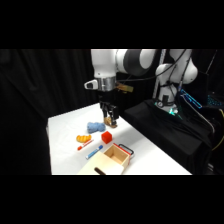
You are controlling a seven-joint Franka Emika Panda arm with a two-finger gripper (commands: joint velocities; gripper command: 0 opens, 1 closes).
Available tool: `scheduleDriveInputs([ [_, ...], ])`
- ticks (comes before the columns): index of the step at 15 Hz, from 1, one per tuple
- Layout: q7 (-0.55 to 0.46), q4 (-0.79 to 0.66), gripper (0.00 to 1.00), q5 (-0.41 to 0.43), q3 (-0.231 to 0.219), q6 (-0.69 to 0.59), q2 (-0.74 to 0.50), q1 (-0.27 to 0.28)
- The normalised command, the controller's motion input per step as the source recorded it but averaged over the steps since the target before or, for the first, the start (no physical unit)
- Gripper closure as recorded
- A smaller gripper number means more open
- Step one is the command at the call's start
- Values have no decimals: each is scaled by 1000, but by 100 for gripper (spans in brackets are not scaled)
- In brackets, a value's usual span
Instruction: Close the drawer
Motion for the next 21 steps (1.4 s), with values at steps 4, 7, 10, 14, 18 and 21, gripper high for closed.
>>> scheduleDriveInputs([
  [4, 27, -58, 0, -14, 44, 51, -32, 21],
  [7, 59, -202, 0, -18, 81, 163, -115, 83],
  [10, 84, -295, 0, -21, 92, 259, -192, 112],
  [14, 147, -335, 0, -68, 82, 330, -214, 112],
  [18, 144, -308, 0, -74, 59, 345, -174, 83],
  [21, 180, -263, 0, -163, 44, 451, -65, 70],
])
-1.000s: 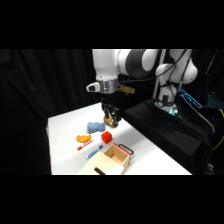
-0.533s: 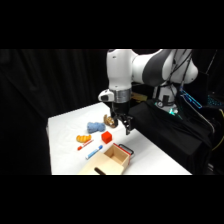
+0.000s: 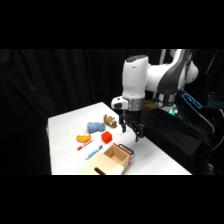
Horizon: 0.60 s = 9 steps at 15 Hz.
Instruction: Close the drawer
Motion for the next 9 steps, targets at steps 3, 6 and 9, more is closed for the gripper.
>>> scheduleDriveInputs([
  [3, 246, -172, 0, -312, -4, 488, 68, 54],
  [6, 276, -63, 0, -360, -70, 431, 163, 74],
  [9, 288, 29, 0, -334, -153, 361, 218, 151],
])
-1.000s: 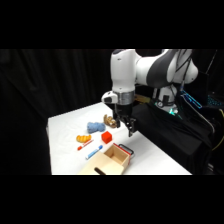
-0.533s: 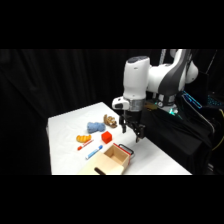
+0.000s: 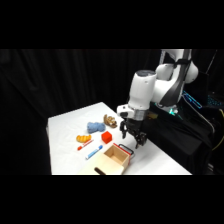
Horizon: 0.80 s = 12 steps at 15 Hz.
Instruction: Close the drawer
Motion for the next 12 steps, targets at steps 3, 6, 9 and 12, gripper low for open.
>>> scheduleDriveInputs([
  [3, 311, 69, 0, -329, -158, 298, 224, 159],
  [6, 280, 103, 0, -278, -199, 273, 222, 192],
  [9, 267, 163, 0, -252, -258, 247, 249, 228],
  [12, 201, 192, 0, -157, -222, 231, 279, 201],
])
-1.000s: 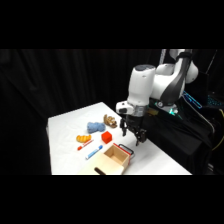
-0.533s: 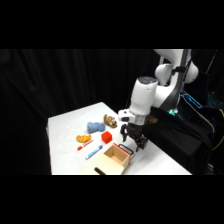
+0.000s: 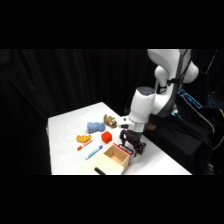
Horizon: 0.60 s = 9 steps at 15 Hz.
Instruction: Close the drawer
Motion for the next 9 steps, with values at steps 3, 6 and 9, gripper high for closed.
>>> scheduleDriveInputs([
  [3, 147, 196, 0, -89, -170, 224, 289, 181],
  [6, 120, 161, 0, -60, -141, 205, 241, 188],
  [9, 93, 128, 0, -33, -118, 171, 163, 156],
])
